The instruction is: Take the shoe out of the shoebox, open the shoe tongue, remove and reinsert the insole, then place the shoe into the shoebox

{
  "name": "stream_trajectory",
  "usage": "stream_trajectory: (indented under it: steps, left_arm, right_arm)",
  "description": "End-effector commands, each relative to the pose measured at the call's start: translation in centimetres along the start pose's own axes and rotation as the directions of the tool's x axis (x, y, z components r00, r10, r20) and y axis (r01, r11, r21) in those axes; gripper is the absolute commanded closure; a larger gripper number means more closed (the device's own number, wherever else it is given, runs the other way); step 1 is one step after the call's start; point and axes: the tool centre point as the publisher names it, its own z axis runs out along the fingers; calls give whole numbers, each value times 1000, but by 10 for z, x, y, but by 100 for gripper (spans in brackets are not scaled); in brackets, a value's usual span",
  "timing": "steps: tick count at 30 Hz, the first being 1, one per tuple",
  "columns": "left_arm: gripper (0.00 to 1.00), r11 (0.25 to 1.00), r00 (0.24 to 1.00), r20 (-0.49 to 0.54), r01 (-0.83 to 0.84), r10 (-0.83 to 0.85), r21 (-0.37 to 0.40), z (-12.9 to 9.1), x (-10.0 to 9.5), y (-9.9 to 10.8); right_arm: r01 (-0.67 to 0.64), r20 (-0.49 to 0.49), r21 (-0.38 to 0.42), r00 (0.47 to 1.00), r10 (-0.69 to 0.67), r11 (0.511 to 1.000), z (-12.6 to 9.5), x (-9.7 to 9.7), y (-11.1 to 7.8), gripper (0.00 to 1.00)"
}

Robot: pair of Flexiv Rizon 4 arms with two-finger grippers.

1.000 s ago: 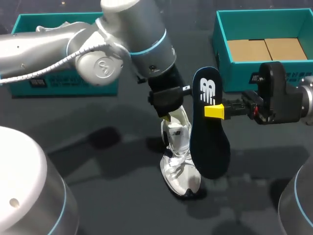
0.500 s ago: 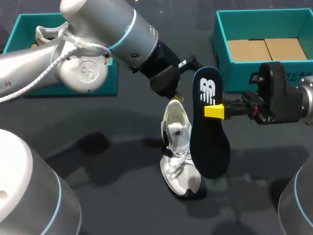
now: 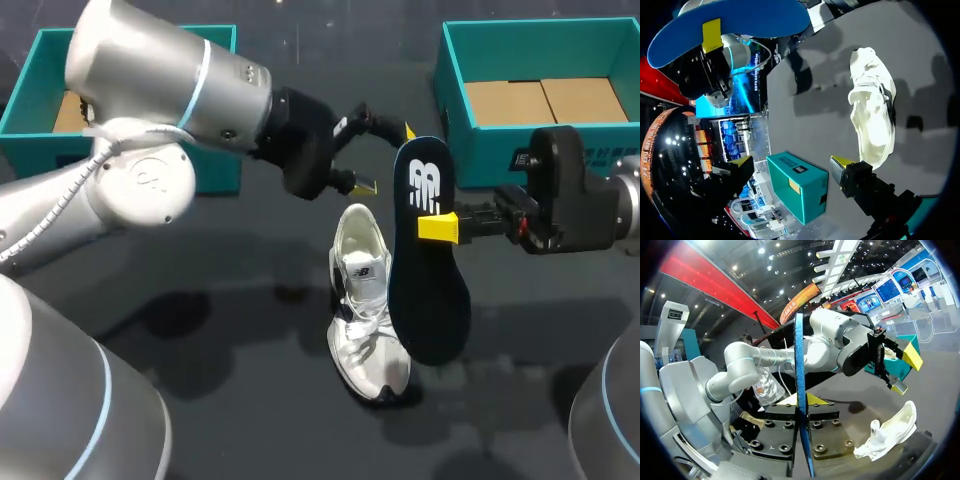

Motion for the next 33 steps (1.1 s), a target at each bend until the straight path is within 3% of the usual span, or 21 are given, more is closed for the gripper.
stream_trajectory:
  steps: [1,6,11,23,27,31,33]
  left_arm:
    - [0,1000,965,263,-19,20,-8,-8,-6,5]
    - [0,1000,932,362,9,-12,10,-20,-22,15]
    - [0,999,928,372,27,-32,18,-23,-24,17]
    - [0,999,928,372,27,-32,18,-23,-24,17]
    - [0,999,928,372,27,-32,18,-23,-24,17]
    - [0,999,928,372,27,-32,18,-23,-24,17]
    - [0,999,928,372,27,-32,18,-23,-24,17]
  right_arm:
    - [-10,-24,7,1000,11,1000,-7,-3,7,100]
    - [-64,-74,27,995,66,998,-30,-19,27,100]
    - [-171,-112,-6,979,169,985,-54,-46,46,100]
    - [-171,-112,-6,979,169,985,-54,-46,46,100]
    - [-291,-121,-115,953,277,950,-70,-76,56,100]
    - [-402,-129,-132,913,387,906,-81,-105,64,100]
    - [-391,-95,-113,919,382,913,-82,-106,66,100]
